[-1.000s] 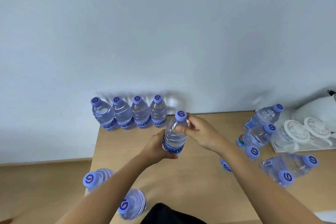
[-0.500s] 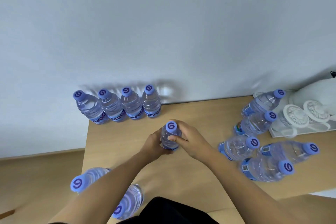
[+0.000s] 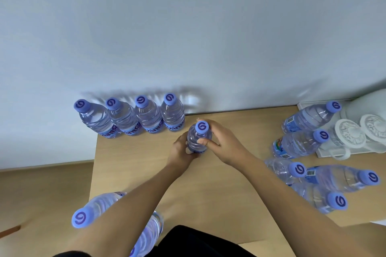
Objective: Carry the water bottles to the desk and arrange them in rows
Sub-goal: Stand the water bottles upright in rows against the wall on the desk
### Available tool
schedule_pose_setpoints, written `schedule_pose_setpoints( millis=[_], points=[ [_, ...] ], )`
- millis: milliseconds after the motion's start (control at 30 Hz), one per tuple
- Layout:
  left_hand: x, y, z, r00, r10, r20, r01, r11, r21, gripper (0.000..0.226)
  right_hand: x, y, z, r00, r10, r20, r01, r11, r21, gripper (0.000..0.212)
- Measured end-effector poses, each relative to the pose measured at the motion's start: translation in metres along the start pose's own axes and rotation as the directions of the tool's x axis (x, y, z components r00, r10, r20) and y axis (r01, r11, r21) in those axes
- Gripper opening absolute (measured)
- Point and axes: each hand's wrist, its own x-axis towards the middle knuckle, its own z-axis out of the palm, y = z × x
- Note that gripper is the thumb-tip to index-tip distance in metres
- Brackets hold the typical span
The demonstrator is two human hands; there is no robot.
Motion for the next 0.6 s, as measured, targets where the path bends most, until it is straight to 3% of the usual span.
schedule_pose_setpoints(
  millis=[267, 433, 600],
  points=[
    [0.020, 0.009, 0.015, 0.969, -0.113, -0.218, 0.106, 0.993, -0.043, 0.048, 0.036, 0.008, -0.009, 0.998, -0.066, -0.022, 0.065, 0.996, -0.056, 0.043],
    [0.027, 0.014, 0.030, 0.878, -0.265, -0.399, 0.235, 0.964, -0.123, 0.037, 0.053, 0.013, -0.009, 0.992, -0.102, -0.069, 0.096, 0.992, -0.081, 0.042],
    [0.039, 0.017, 0.037, 0.804, -0.379, -0.458, 0.332, 0.925, -0.182, 0.032, 0.063, 0.018, -0.006, 0.987, -0.109, -0.119, 0.100, 0.992, -0.078, 0.044]
  ],
)
